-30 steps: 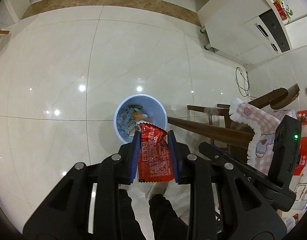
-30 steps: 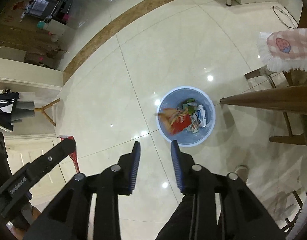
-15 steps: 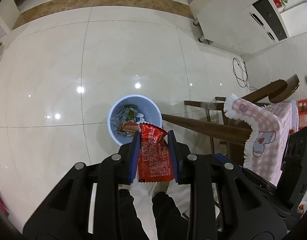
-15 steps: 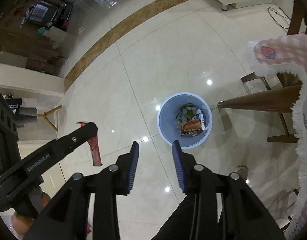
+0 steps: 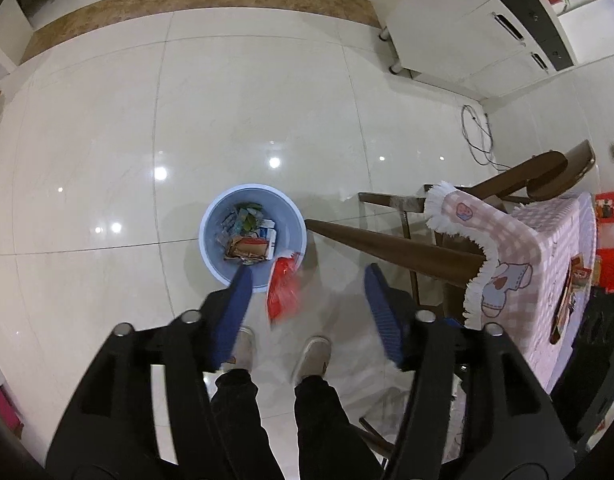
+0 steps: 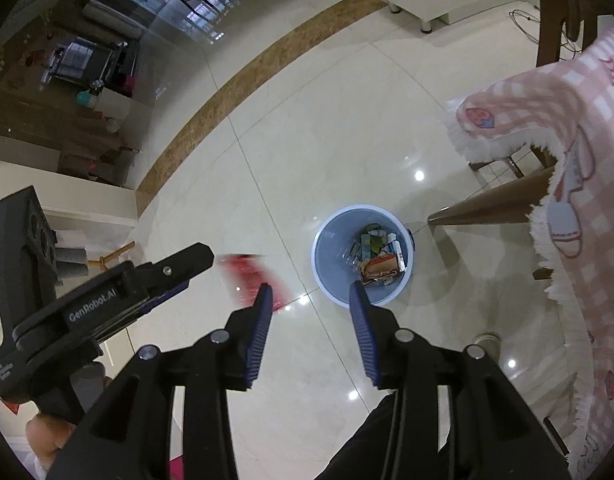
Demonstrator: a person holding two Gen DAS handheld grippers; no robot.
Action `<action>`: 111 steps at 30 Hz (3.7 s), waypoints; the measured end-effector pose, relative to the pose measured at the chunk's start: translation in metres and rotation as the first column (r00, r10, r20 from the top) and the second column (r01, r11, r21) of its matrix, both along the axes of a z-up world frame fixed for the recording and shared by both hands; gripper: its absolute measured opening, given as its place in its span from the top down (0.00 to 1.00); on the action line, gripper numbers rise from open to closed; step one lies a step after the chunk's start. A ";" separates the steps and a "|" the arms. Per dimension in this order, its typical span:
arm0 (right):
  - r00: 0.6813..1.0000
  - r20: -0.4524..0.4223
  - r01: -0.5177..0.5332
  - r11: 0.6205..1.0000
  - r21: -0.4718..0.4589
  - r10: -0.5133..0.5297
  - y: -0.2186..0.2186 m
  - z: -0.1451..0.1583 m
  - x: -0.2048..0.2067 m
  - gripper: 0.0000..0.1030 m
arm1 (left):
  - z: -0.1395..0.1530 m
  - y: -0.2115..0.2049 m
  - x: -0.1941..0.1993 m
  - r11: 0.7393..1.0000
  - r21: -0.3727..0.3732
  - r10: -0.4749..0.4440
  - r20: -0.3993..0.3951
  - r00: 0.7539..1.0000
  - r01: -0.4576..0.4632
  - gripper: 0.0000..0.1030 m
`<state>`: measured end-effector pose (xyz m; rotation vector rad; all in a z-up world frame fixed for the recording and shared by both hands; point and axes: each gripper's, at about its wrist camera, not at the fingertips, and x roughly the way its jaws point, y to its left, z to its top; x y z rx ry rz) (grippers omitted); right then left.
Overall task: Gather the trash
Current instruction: 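Move both open tools back over the tablecloth, then grasp the black snack packet with the right tool while the left grasps the red cardboard box, then carry the black packet and red box over the blue bin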
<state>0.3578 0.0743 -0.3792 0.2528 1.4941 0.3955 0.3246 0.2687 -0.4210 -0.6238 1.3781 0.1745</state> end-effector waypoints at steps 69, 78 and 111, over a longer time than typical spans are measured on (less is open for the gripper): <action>0.787 0.382 0.538 0.842 -0.040 -0.485 -0.526 0.058 0.076 0.92 | 0.053 -0.487 0.119 0.840 0.100 -0.542 0.105 0.834 0.534 0.30; 0.837 0.368 0.457 0.887 -0.061 -0.406 -0.506 0.069 0.038 0.92 | 0.060 -0.486 0.131 0.847 0.108 -0.532 0.205 0.822 0.521 0.30; 0.838 0.308 0.483 0.875 -0.033 -0.451 -0.515 0.046 0.089 0.92 | 0.062 -0.550 0.198 0.611 0.268 -0.785 0.330 0.525 0.745 0.70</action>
